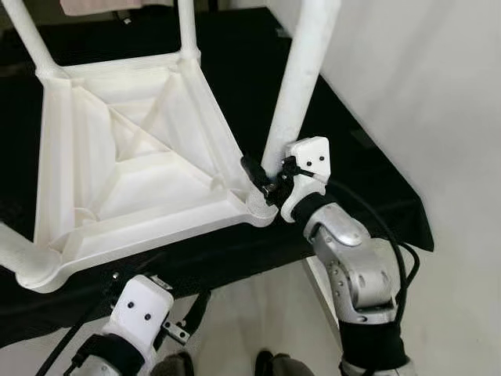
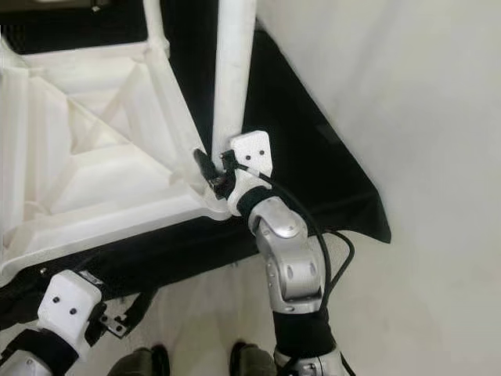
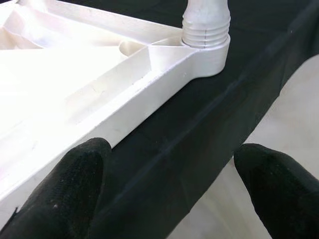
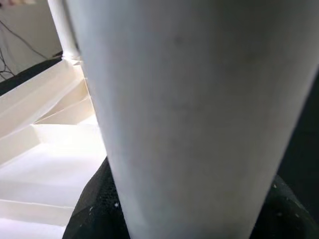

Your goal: Building children table

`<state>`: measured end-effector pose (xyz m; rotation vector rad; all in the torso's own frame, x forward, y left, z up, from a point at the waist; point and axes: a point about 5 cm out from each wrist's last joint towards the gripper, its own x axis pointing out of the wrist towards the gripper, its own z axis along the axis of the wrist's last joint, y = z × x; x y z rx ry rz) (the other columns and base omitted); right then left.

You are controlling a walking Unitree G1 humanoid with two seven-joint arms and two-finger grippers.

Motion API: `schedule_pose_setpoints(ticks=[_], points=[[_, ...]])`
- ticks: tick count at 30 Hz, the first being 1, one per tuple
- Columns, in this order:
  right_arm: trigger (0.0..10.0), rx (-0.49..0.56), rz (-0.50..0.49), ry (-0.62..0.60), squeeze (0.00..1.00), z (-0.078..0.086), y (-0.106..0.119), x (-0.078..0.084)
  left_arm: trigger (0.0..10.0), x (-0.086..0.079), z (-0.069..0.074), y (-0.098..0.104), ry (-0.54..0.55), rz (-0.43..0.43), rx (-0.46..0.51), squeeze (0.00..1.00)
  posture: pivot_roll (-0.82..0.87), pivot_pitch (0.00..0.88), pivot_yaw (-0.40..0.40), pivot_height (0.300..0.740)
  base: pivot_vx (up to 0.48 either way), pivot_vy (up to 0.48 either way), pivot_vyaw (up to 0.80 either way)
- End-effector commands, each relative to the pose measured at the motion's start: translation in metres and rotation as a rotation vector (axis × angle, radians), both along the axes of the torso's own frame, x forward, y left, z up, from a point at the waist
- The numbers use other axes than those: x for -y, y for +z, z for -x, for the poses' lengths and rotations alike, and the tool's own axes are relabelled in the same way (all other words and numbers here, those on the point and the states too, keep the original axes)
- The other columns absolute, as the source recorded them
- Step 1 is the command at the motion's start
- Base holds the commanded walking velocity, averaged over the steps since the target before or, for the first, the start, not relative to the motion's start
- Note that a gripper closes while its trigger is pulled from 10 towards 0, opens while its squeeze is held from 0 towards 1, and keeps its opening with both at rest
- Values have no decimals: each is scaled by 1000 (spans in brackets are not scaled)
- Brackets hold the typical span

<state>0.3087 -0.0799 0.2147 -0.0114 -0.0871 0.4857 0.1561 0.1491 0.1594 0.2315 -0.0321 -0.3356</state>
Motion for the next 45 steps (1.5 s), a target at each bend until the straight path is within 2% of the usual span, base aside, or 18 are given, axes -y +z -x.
schedule_pose_setpoints(ticks=[1,4,5,6,8,11,15,16,17,18,24,25,26,27,35,41,44,45], points=[[0,-170,26,-19,0,0,-35,0,10000,-1,-1,-3,13,25,-6,0,-89,224,-86,740,0,0,0],[0,-178,28,11,0,1,-36,-8,10000,0,-4,-3,15,39,3,0,-86,222,-92,740,0,0,0],[10000,-182,17,59,0,2,-34,-16,10000,0,-6,-3,13,49,11,0,-91,221,-90,740,0,0,0],[10000,-179,11,118,1000,1,-30,-21,10000,0,-9,-3,11,57,18,0,-98,227,-92,740,0,0,0],[10000,-175,6,170,1000,1,-25,-24,10000,0,-11,-3,10,63,24,0,-98,227,-92,740,0,0,0],[10000,-50,-79,320,1000,-5,10,-26,10000,2,-15,-3,2,66,37,0,-117,216,-105,740,0,0,0],[10000,18,-81,474,1000,-5,23,-27,10000,2,-17,-3,0,66,41,0,-119,212,-101,740,0,0,0],[10000,106,-6,711,271,-2,36,-26,10000,2,-18,-3,-6,60,47,0,-114,209,-97,740,0,0,0],[10000,106,-6,711,271,-2,36,-26,10000,2,-18,-3,-6,60,47,0,-114,209,-97,740,0,0,0],[10000,128,72,860,0,-4,38,-24,10000,2,-19,-3,-11,66,52,0,-107,206,-92,740,0,0,0],[10000,110,111,942,0,-14,37,-22,10000,2,-22,-3,-25,74,58,0,-96,201,-87,740,0,0,0],[2549,101,85,971,0,-18,40,-22,10000,2,-23,-3,-32,74,59,0,-96,201,-86,740,0,0,0],[2549,101,85,971,0,-18,40,-22,10000,2,-23,-3,-32,74,59,0,-96,201,-86,740,0,0,0],[0,91,74,1003,0,-21,41,-22,10000,2,-23,-3,-35,74,60,0,-93,197,-83,740,0,0,0],[0,75,68,1068,0,-27,43,-16,10000,1,-25,-4,-37,79,65,0,-94,198,-83,740,0,0,0],[0,61,106,971,0,-28,31,-8,10000,1,-25,-4,-36,82,72,0,-114,198,-90,740,0,0,0],[0,36,91,862,0,-28,21,-6,10000,0,-25,-4,-38,85,73,0,-115,197,-92,740,0,0,0],[0,-4,84,511,0,-30,3,-9,10000,0,-25,-4,-40,86,73,0,-119,195,-100,740,0,0,0]])
